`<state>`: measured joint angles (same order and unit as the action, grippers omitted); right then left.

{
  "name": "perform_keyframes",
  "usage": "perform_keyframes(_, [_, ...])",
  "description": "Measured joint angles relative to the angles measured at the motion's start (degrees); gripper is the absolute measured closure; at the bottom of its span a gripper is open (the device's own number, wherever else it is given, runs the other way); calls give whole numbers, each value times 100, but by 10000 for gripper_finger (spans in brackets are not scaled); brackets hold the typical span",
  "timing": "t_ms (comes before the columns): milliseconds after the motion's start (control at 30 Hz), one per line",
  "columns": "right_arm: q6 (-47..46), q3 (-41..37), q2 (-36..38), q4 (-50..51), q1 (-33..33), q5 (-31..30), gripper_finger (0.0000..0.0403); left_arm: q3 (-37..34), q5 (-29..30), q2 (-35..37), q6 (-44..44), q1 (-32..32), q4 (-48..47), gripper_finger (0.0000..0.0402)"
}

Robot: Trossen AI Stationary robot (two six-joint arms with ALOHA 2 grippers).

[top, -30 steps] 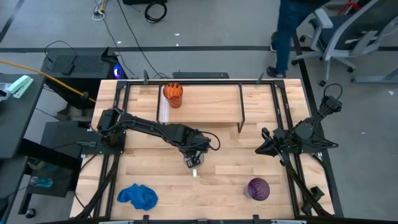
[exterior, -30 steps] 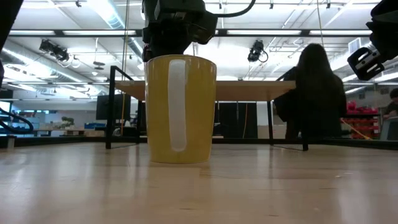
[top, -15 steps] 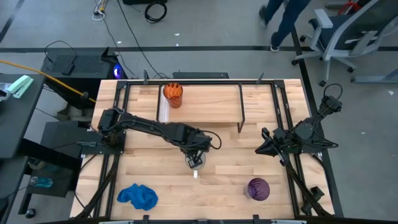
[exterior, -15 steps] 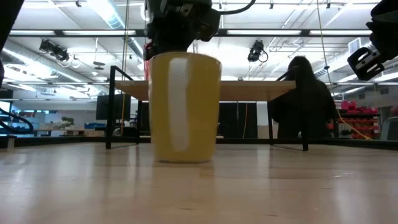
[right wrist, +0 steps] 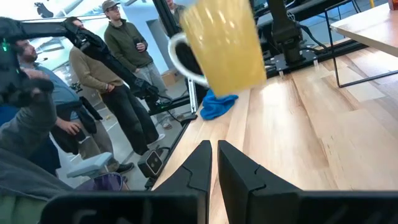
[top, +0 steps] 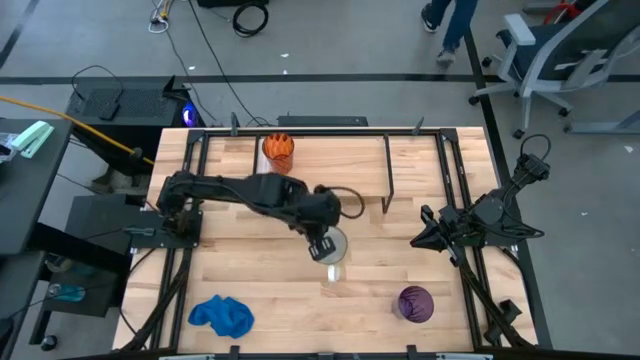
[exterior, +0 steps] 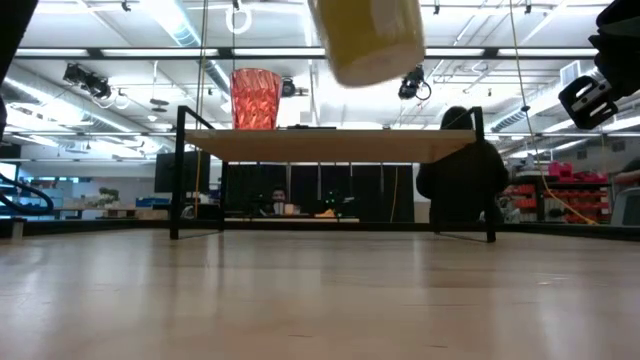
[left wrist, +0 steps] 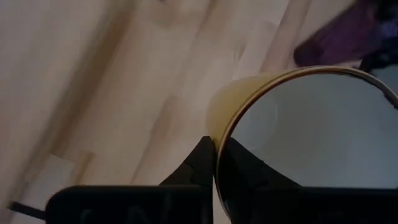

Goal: Stack small to large cups/mugs on shelf
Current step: Put the yellow mug on the shelf

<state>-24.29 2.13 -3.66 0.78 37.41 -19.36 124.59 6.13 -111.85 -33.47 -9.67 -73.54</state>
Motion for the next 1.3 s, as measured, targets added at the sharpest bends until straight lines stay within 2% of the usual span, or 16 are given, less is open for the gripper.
perform_keyframes(200, [2,0,0,0,0,-2,369,746,262,0,305,308,-304,380])
perform_keyframes(367, [0,0,0,0,0,-1,369,1027,281,0,463,749,-627,380])
perform_keyframes(567, [0,0,0,-2,0,-2,369,1024,290,2,709,1339,-902,380])
perform_keyframes(767, [-20,0,0,-10,0,-2,369,1022,271,2,1050,1823,-750,380])
perform_keyframes(1167, [-20,0,0,-20,-2,-3,369,1028,258,2,1771,2389,-686,380])
perform_keyframes(1300, [-20,0,0,-20,-2,-4,369,1028,91,-27,2017,2493,-688,380])
